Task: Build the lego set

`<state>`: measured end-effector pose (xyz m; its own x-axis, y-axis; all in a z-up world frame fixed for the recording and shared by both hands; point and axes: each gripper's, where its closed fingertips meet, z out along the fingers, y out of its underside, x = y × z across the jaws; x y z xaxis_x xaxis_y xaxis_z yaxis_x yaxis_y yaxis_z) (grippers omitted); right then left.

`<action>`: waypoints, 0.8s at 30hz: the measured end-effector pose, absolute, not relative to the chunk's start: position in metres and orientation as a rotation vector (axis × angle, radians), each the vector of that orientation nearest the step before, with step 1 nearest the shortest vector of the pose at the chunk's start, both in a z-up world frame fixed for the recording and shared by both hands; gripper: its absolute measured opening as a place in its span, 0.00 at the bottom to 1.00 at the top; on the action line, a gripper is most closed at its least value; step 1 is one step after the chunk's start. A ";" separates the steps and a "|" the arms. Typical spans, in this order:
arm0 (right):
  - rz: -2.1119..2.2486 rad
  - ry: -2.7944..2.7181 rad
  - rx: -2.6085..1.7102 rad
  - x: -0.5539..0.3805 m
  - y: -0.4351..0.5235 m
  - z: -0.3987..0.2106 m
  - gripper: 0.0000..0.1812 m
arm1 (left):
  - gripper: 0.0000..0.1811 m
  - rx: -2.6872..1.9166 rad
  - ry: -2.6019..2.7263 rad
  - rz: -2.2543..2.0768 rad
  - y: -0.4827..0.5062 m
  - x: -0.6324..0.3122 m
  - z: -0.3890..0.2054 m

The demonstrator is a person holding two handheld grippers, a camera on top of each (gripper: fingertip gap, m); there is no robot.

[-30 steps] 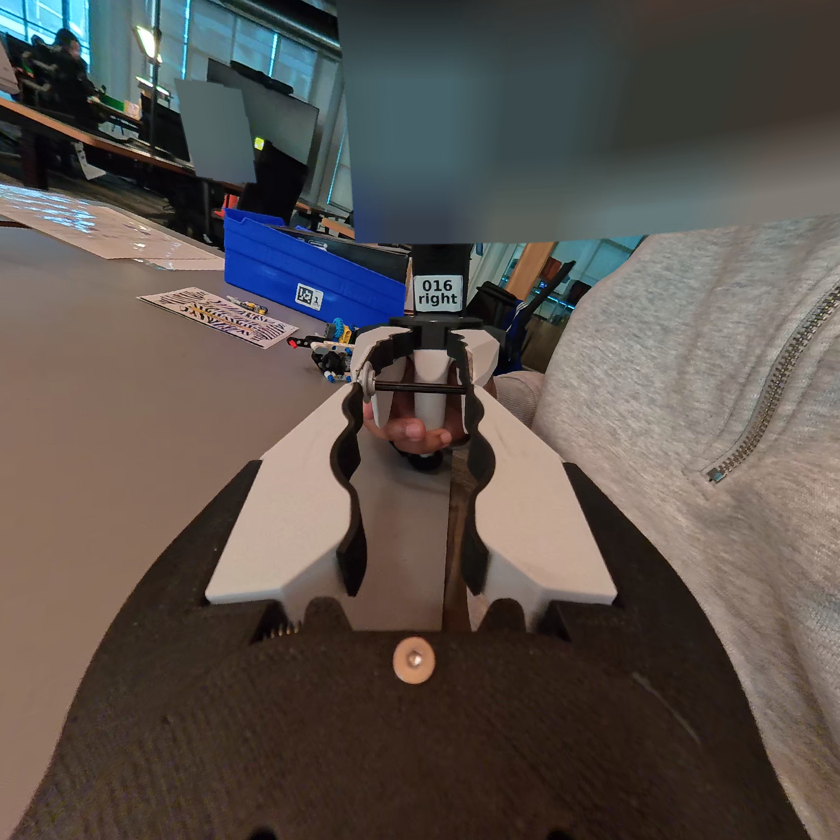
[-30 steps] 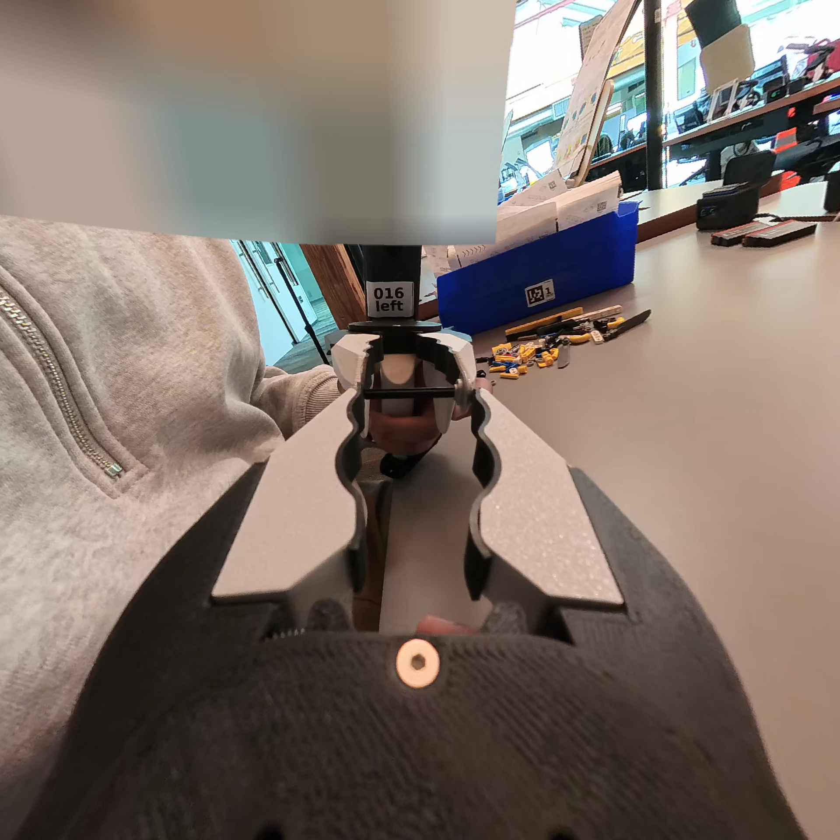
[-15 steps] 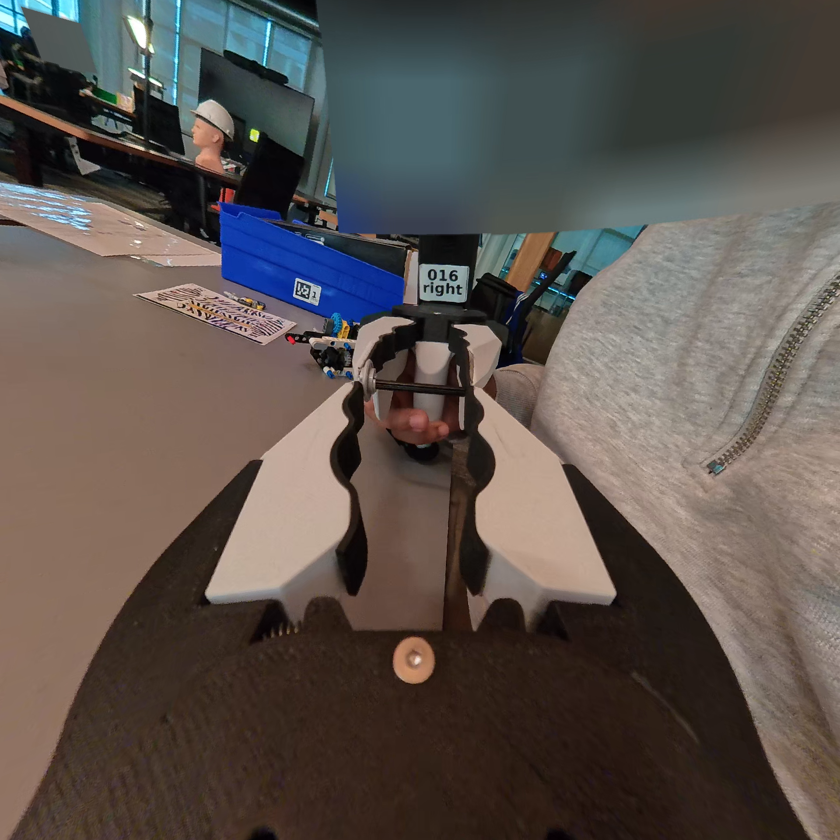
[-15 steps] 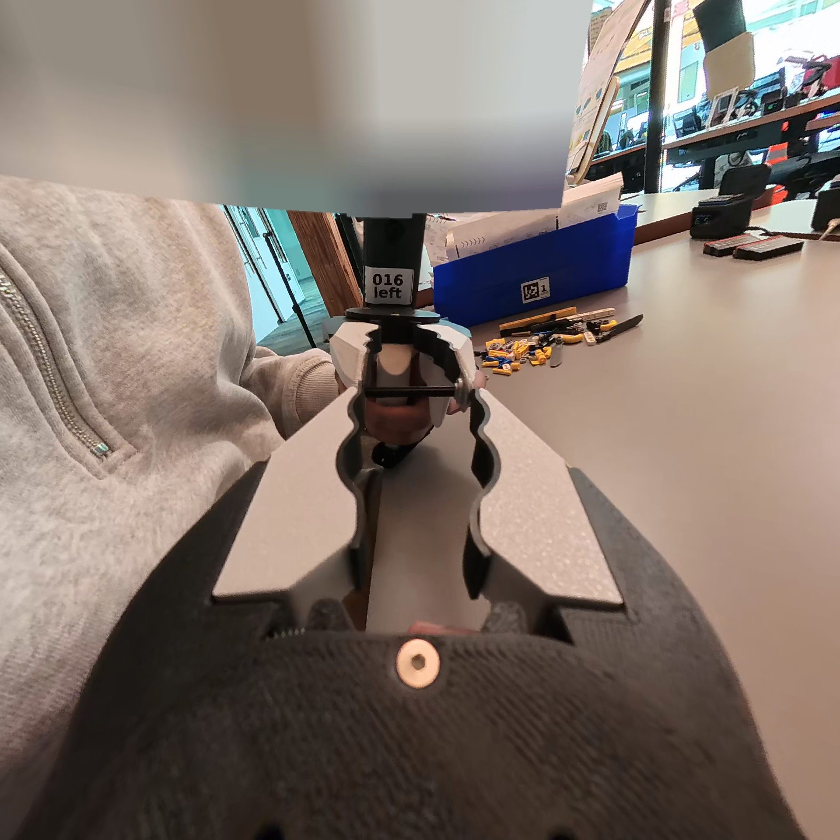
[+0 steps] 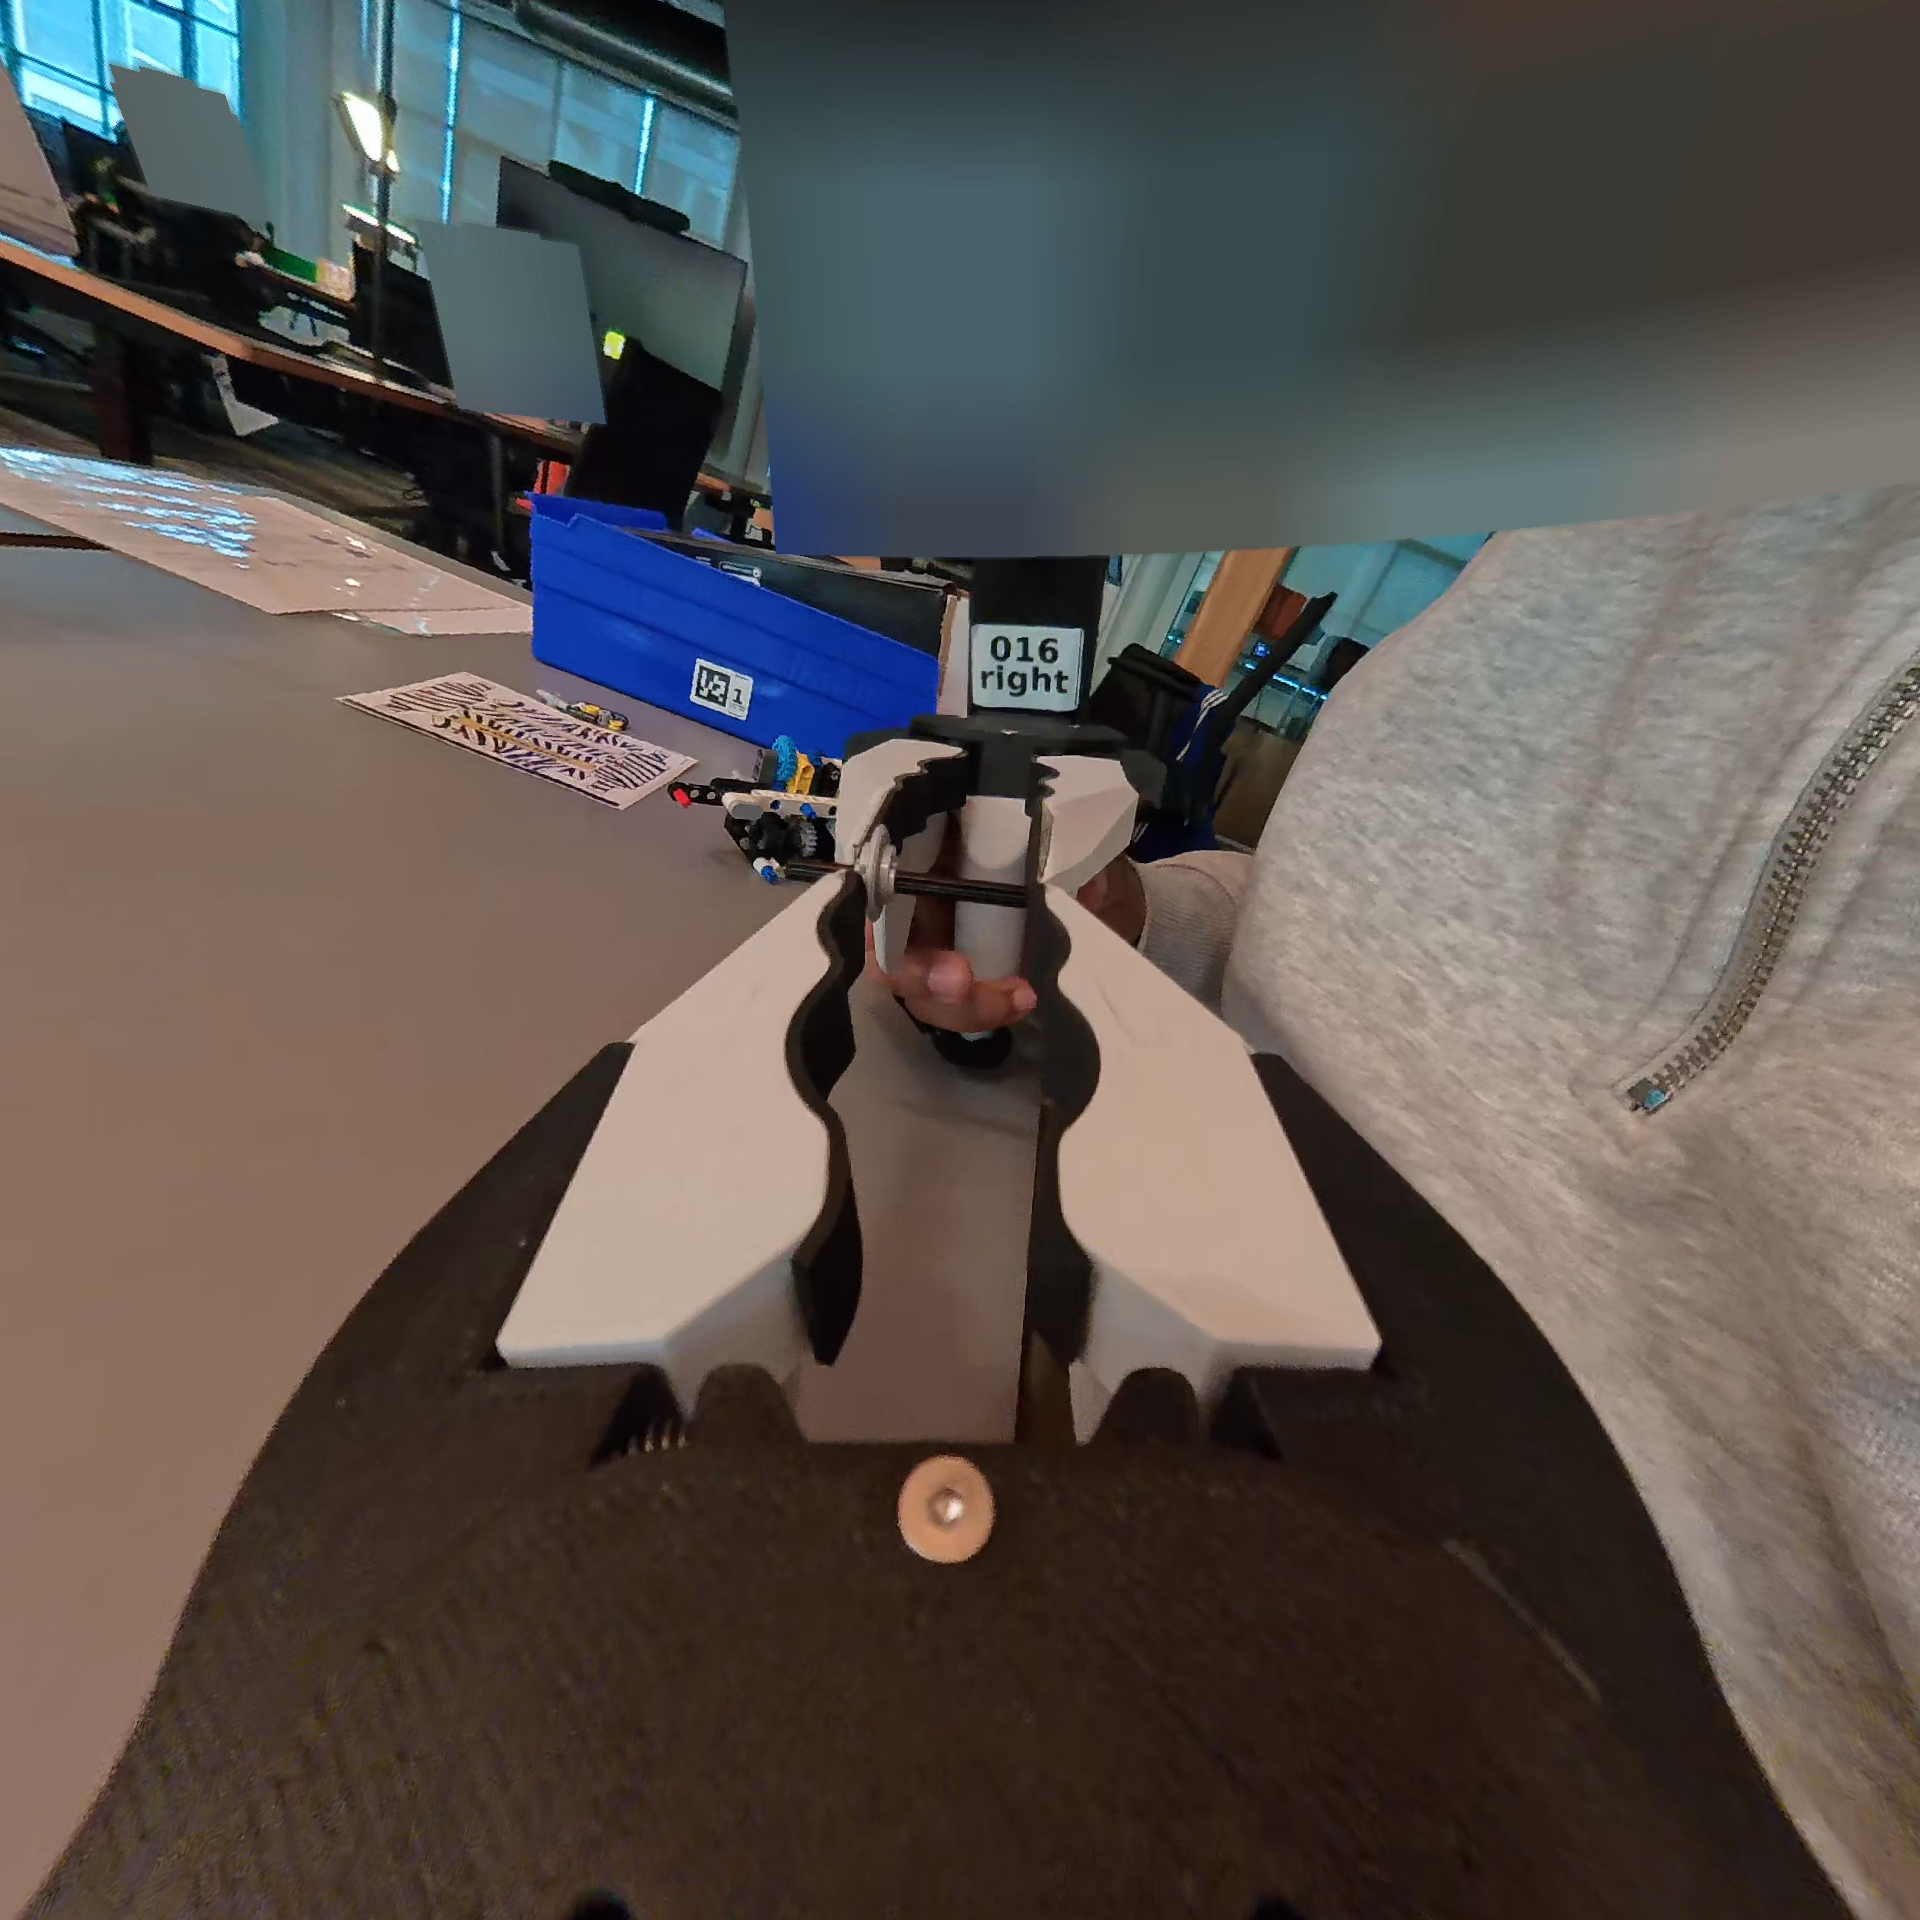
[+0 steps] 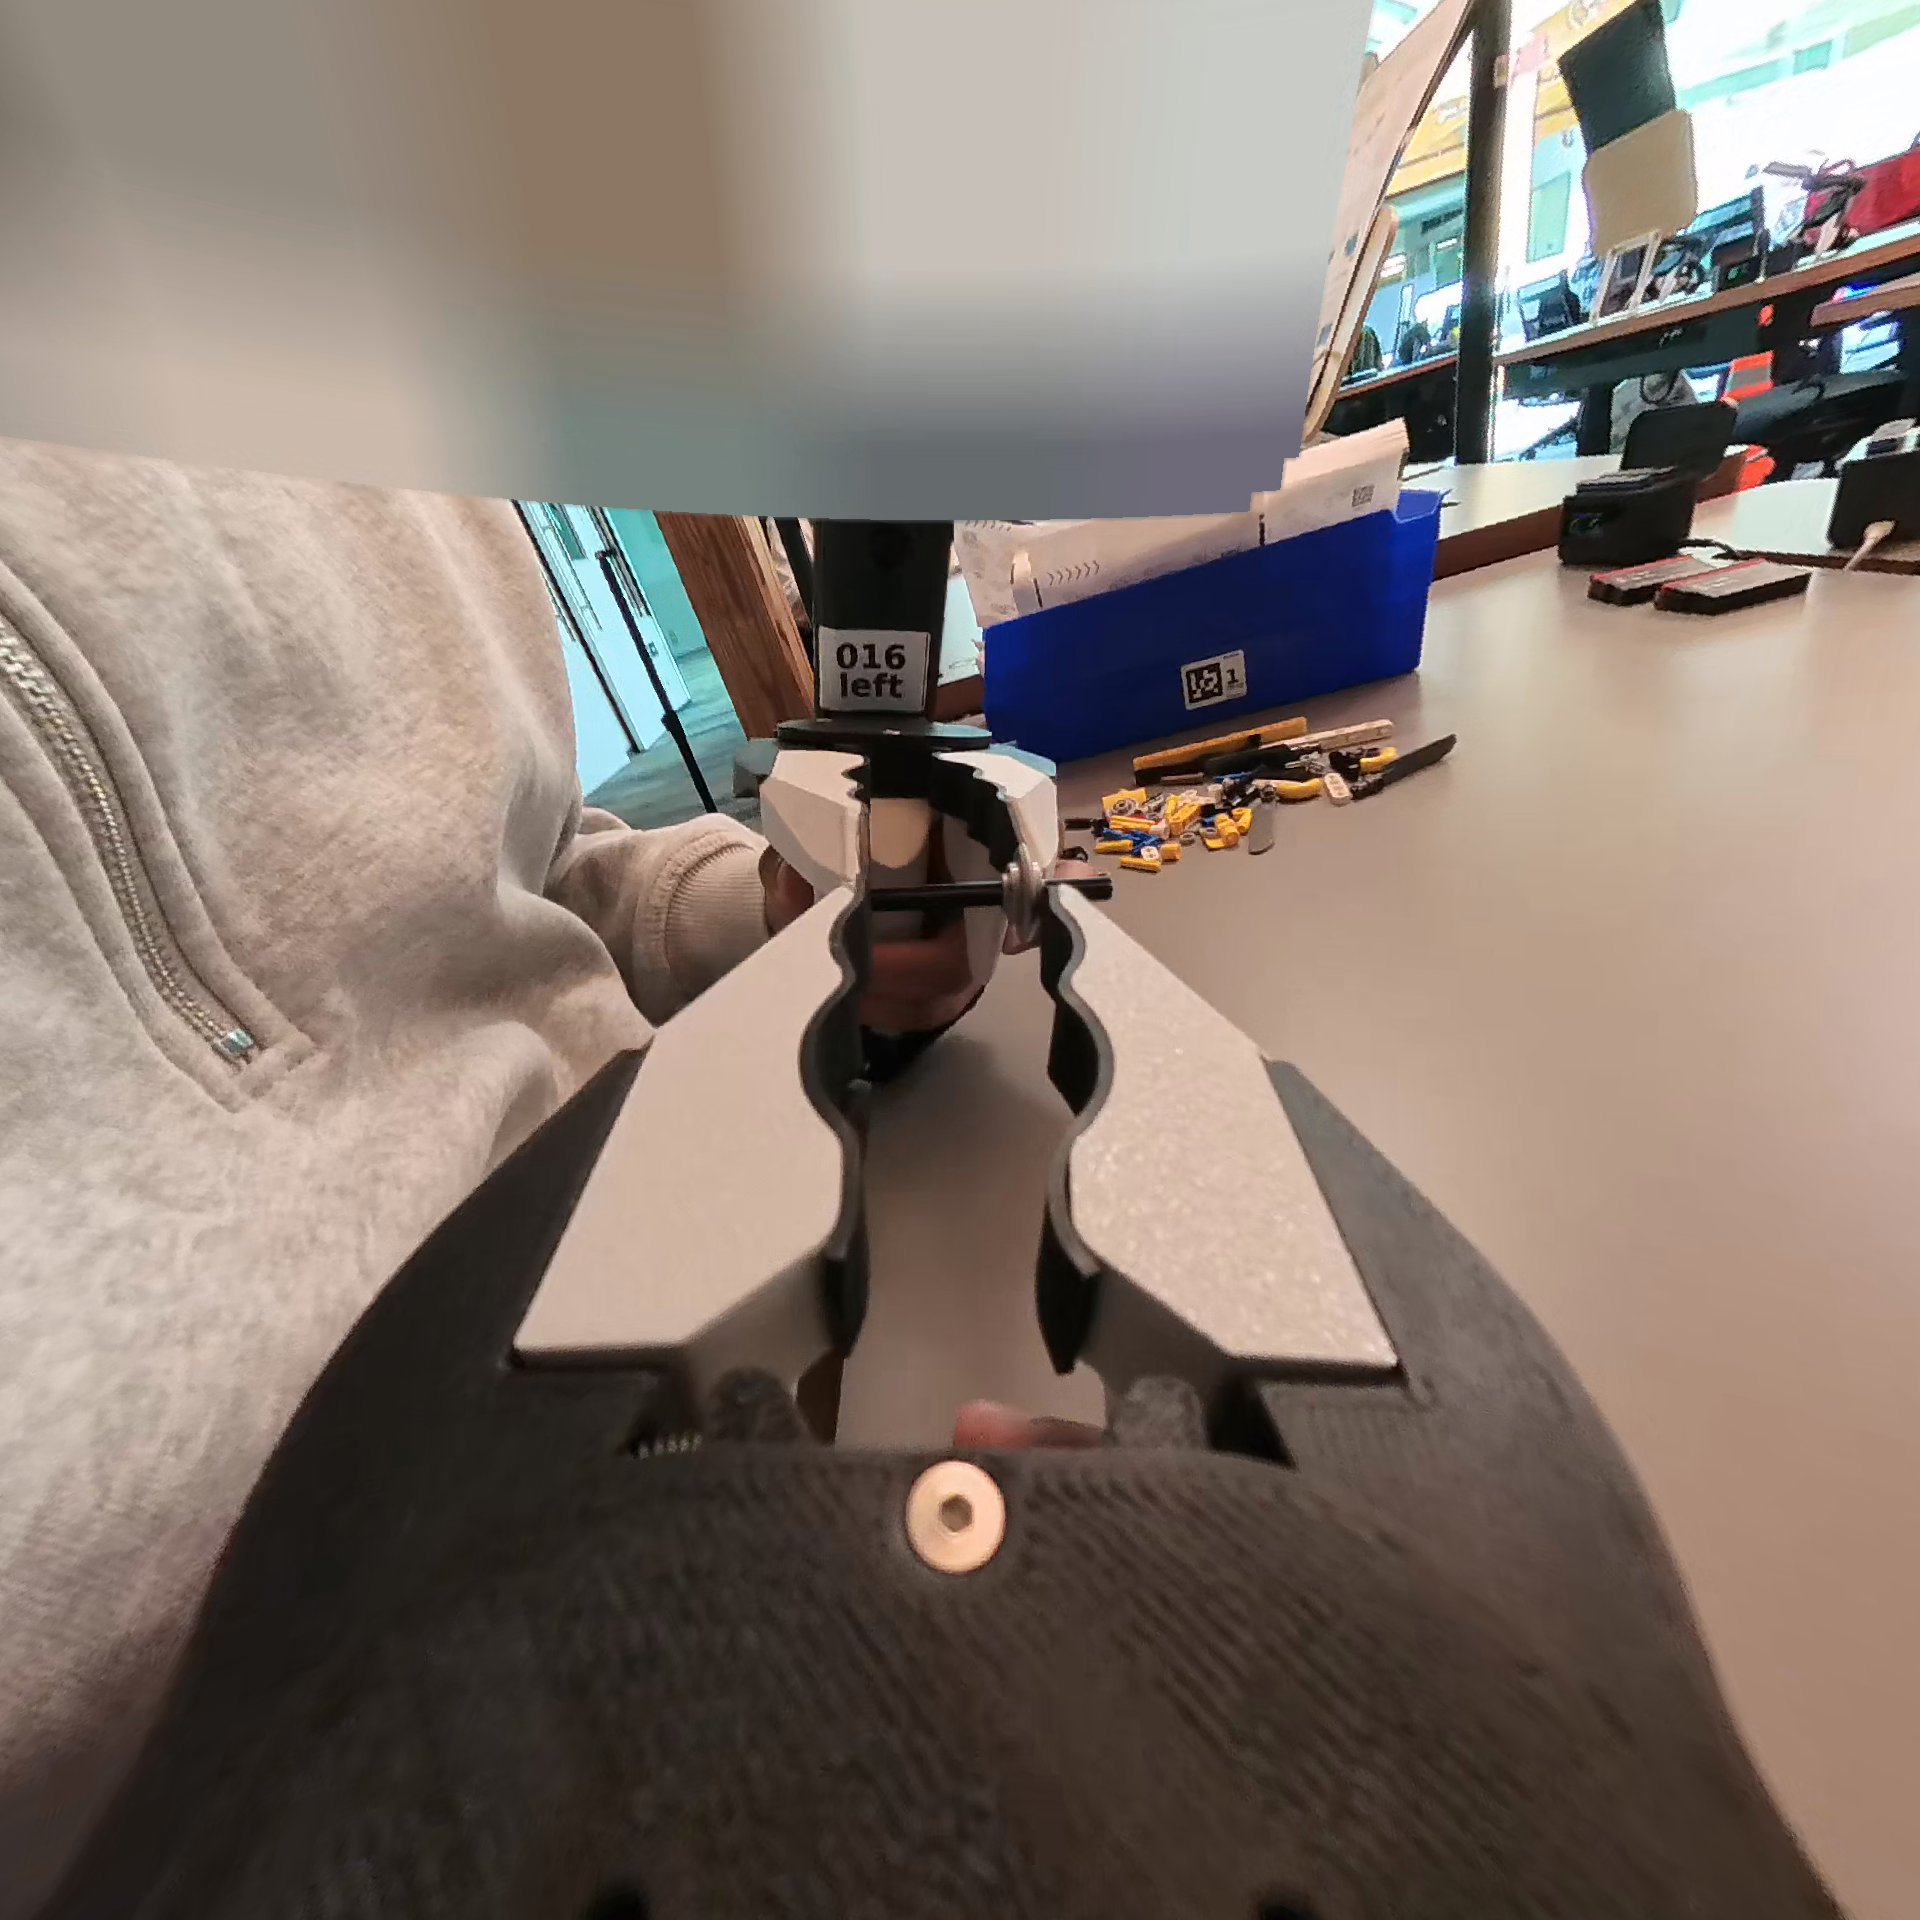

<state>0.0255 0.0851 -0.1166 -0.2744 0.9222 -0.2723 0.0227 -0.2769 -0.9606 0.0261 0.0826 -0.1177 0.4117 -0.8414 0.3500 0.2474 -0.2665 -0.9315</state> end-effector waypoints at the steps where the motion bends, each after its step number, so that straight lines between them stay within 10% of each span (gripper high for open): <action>1: 1.644 -1.250 -1.259 0.025 0.085 -0.117 0.17 | 0.15 -1.482 0.557 -1.147 0.083 0.026 -0.118; 24: 1.688 -1.216 -1.269 0.017 0.086 -0.120 0.17 | 0.15 -1.494 0.546 -1.145 0.086 0.025 -0.120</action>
<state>0.0167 0.0864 -0.1196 -0.2836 0.9067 -0.3121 0.0089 -0.3229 -0.9464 0.0251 0.0857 -0.1197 0.4220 -0.8335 0.3568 0.2478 -0.2725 -0.9297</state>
